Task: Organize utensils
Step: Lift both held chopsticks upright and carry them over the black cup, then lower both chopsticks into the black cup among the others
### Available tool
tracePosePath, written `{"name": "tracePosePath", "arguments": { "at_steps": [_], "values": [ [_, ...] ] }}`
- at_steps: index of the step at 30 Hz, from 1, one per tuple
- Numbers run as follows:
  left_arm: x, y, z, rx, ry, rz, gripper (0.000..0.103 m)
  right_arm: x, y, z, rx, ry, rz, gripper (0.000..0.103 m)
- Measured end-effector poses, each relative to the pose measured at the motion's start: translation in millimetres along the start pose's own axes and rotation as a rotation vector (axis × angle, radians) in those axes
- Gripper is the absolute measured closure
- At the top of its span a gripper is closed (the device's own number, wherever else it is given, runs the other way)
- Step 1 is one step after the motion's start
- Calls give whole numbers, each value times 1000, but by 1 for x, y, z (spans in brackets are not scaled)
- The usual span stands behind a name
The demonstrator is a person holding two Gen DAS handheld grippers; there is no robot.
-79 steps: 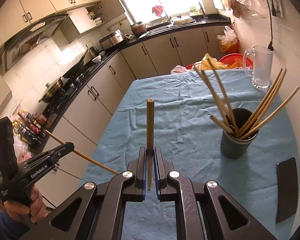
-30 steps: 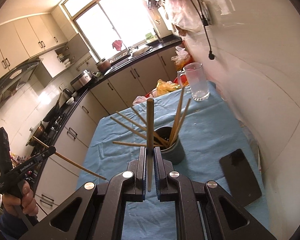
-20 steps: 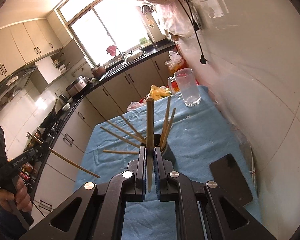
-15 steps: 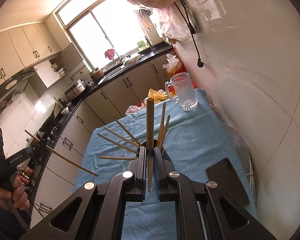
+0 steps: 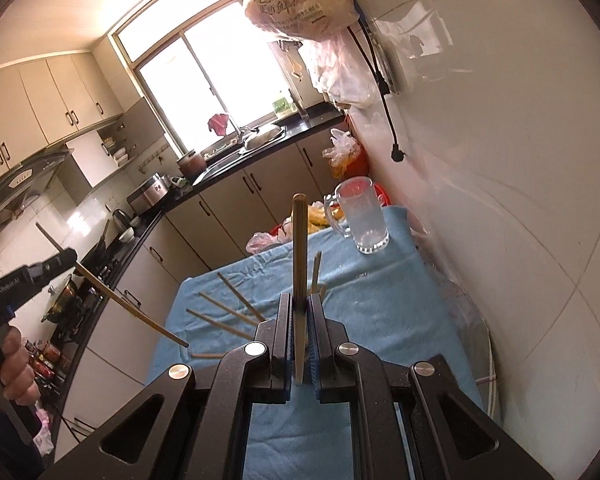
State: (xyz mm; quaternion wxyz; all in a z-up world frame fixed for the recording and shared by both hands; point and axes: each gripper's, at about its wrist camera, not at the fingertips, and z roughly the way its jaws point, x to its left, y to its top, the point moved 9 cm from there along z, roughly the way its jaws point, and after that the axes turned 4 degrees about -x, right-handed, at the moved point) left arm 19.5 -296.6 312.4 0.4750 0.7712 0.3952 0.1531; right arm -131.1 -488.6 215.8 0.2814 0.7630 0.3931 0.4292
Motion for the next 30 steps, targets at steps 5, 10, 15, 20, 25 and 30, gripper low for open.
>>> {"name": "tracePosePath", "arguments": {
  "at_steps": [5, 10, 15, 20, 25, 30],
  "values": [
    [-22, 11, 11, -2, -40, 17, 97, 5, 14, 2, -19, 14, -11, 96],
    [-37, 3, 32, 31, -59, 25, 97, 12, 24, 7, -35, 21, -31, 96],
    [-45, -10, 58, 77, -64, 20, 97, 15, 26, 21, -32, 16, -45, 96],
    [-45, -29, 82, 127, -52, 13, 97, 14, 19, 40, -11, 4, -52, 96],
    [-40, -44, 99, 157, -36, -7, 97, 14, 11, 57, 16, -4, -69, 96],
    [-40, -56, 114, 188, -28, -11, 97, 14, 2, 73, 44, -1, -73, 96]
  ]
}}
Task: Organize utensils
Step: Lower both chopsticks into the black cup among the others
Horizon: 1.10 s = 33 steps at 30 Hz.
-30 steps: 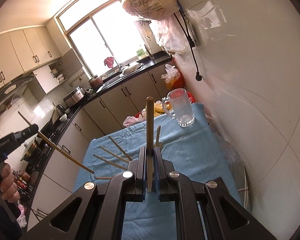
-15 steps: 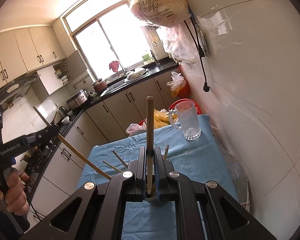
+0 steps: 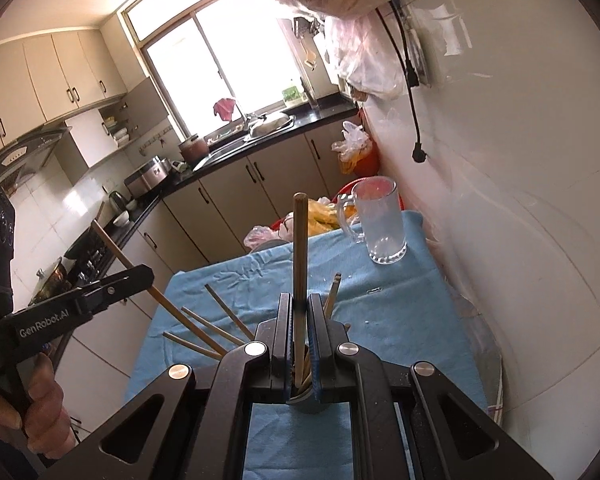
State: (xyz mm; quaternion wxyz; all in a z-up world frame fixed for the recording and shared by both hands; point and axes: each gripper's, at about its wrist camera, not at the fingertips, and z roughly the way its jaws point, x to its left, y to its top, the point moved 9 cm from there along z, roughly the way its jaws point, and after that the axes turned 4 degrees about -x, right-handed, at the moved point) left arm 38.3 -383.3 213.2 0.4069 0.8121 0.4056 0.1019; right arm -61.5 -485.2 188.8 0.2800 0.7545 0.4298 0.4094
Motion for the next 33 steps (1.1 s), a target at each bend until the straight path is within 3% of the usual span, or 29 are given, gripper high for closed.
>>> {"name": "tracePosePath", "arguments": {
  "at_steps": [33],
  "values": [
    [17, -32, 47, 108, 46, -12, 96, -10, -36, 55, 114, -33, -21, 96]
  ]
}}
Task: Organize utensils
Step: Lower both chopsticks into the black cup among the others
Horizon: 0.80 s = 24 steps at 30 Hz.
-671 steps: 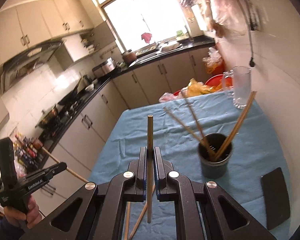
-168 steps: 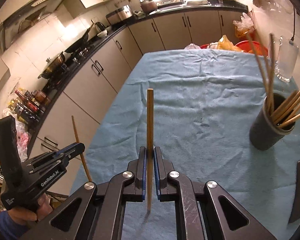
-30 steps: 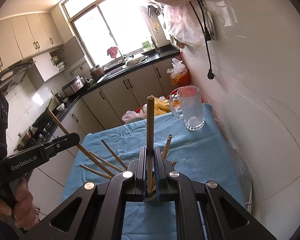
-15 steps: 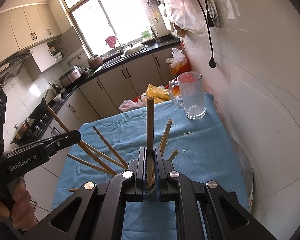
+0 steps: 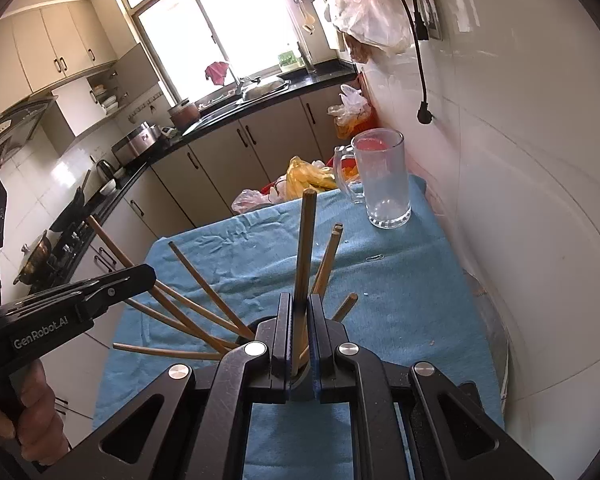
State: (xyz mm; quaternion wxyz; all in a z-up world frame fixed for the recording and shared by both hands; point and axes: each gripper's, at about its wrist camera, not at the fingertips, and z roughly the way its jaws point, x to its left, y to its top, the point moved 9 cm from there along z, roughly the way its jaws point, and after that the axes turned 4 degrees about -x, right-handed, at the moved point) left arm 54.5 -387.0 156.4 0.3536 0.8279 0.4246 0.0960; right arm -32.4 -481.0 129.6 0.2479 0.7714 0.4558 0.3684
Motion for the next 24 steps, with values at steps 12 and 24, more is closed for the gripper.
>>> {"name": "tracePosePath", "arguments": {
  "at_steps": [12, 24],
  "values": [
    [4, -3, 9, 19, 9, -4, 96, 0, -1, 11, 13, -17, -7, 96],
    [10, -10, 16, 31, 21, -1, 95, 2, 1, 22, 20, -26, -32, 95]
  ]
}}
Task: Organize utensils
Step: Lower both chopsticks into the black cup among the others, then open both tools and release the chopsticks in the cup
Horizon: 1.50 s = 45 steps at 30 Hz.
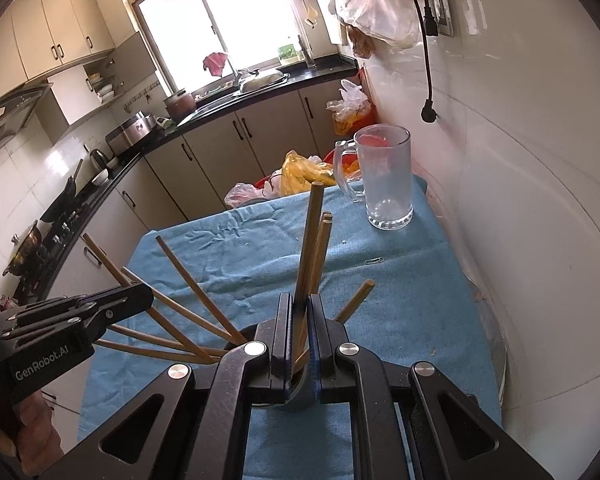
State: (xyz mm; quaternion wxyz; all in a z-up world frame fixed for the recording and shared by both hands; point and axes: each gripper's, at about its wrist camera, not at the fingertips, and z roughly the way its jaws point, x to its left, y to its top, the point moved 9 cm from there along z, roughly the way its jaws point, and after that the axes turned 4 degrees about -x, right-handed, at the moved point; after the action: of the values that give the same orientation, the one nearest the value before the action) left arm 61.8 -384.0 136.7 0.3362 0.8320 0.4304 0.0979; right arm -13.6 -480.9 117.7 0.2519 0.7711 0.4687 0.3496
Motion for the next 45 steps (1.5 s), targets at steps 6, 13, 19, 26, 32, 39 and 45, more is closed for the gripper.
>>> {"name": "tracePosePath", "arguments": {
  "at_steps": [6, 13, 19, 26, 32, 39, 45],
  "values": [
    [2, 0, 1, -1, 13, -6, 95, 0, 2, 3, 8, -8, -3, 94],
    [2, 3, -3, -18, 20, -10, 80, -1, 7, 0, -3, -19, -1, 94],
    [3, 5, -8, -28, 19, -13, 79, -2, 14, -10, -30, -24, 13, 93],
    [6, 14, -21, -66, 32, -20, 69, -4, 29, -23, -66, -38, 18, 79],
    [11, 19, -39, -122, 64, -30, 54, -5, 42, -45, -122, -77, 26, 48],
    [35, 24, -86, -291, 215, -44, 10, -15, 38, -67, -120, -212, 18, 20],
    [49, 8, -113, -326, 280, -6, 8, -9, 17, -90, -105, -300, -25, 15]
  ]
}}
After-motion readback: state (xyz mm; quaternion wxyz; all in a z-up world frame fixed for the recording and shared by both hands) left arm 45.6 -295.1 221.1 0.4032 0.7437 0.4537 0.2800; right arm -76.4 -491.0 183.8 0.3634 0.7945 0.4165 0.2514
